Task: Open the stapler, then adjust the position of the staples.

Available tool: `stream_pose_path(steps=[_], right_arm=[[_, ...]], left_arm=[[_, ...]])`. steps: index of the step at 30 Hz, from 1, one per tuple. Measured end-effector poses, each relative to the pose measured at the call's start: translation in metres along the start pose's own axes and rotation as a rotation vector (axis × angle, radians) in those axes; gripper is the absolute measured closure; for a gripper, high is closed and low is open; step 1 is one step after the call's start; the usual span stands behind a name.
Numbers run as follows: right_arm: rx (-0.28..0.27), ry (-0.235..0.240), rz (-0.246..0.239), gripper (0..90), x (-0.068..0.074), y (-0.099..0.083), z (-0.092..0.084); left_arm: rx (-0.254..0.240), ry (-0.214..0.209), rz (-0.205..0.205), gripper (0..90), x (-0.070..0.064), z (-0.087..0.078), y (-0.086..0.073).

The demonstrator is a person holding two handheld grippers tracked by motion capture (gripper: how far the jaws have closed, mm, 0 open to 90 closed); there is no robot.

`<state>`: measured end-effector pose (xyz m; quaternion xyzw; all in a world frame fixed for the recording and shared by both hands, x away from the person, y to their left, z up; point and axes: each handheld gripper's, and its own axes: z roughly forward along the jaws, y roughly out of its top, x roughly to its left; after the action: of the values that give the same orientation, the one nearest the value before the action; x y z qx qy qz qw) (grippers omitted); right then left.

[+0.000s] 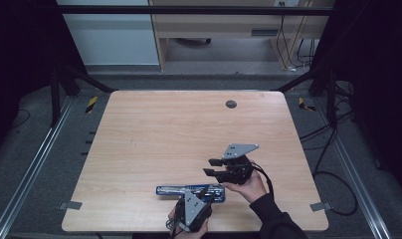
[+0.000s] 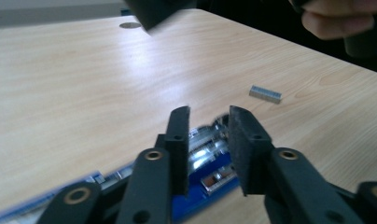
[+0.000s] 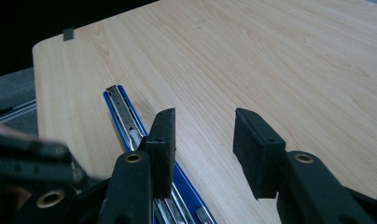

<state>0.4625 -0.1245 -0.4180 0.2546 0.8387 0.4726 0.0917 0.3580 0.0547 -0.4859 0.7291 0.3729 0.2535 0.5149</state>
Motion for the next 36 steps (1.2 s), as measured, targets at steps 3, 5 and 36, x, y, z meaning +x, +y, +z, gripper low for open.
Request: stream_pose_path(steps=[3, 5, 36], right_arm=[[-0.003, -0.033, 0.012, 56.7, -0.004, -0.003, -0.010], [-0.012, -0.051, 0.025, 56.2, -0.007, -0.005, -0.017], [0.259, -0.385, 0.173, 52.6, -0.051, -0.047, -0.081]], left_arm=[[-0.008, 0.006, 0.028, 62.5, 0.011, -0.003, 0.013], [-0.006, -0.002, 0.039, 59.6, 0.020, -0.004, 0.023], [0.113, 0.147, 0.075, 46.8, 0.173, -0.064, 0.044]])
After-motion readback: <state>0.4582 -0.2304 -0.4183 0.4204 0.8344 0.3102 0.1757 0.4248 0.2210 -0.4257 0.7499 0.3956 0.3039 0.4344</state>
